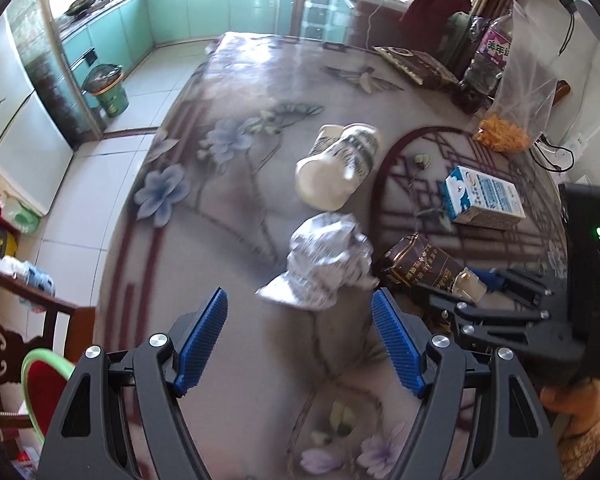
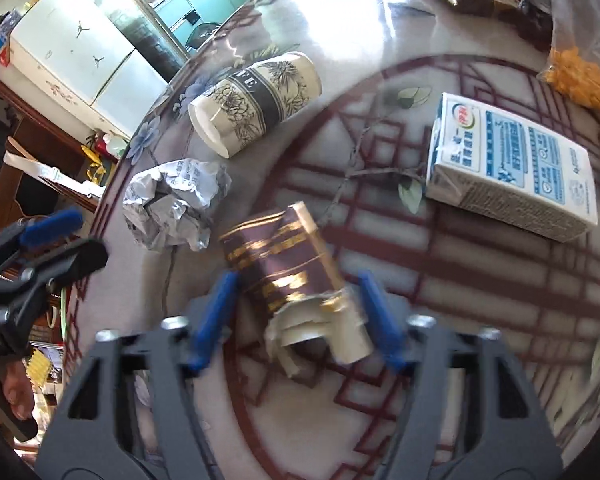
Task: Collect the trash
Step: 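Grasp the crumpled foil paper with the left tool while the right tool grasps a brown cigarette pack, then carry the crumpled foil paper and brown pack over the red bucket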
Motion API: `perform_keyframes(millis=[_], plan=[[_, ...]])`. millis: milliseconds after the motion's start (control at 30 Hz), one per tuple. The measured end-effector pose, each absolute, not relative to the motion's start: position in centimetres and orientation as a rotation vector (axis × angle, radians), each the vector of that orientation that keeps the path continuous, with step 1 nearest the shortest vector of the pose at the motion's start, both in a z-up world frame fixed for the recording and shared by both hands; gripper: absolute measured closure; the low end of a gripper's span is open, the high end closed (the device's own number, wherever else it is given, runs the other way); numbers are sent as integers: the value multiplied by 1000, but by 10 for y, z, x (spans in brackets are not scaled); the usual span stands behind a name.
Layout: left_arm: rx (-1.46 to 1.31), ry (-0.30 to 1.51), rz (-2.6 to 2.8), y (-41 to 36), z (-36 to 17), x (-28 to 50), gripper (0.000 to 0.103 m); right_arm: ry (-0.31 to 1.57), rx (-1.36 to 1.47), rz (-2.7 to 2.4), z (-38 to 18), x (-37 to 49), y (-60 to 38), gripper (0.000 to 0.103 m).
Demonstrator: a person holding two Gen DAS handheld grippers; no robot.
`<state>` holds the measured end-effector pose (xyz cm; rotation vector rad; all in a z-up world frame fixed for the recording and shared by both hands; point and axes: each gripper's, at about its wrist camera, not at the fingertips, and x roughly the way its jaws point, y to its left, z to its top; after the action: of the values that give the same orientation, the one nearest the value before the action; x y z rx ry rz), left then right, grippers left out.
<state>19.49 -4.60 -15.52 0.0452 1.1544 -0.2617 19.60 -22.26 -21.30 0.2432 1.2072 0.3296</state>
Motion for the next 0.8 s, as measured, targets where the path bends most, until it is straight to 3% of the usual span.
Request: perform_keyframes(millis=[33,267,333,400,800], plan=[[52,1155,-269,-51,-157,199,31,1207,271,332,-213,195,-226,64],[48,1193,-282,-71,-179,229,31,1182,383,212,-205,156,-264,64],[41,1212,-295,-75,-187,234,35,1179,403,195,-201,141,-270,64],[50,1235,-305,-80,-197,237,51,1175,423,187,-199,130,-272,64],[0,1188,-325,-52,-169,198,55,1139,431,229,-171,103,-249,64]])
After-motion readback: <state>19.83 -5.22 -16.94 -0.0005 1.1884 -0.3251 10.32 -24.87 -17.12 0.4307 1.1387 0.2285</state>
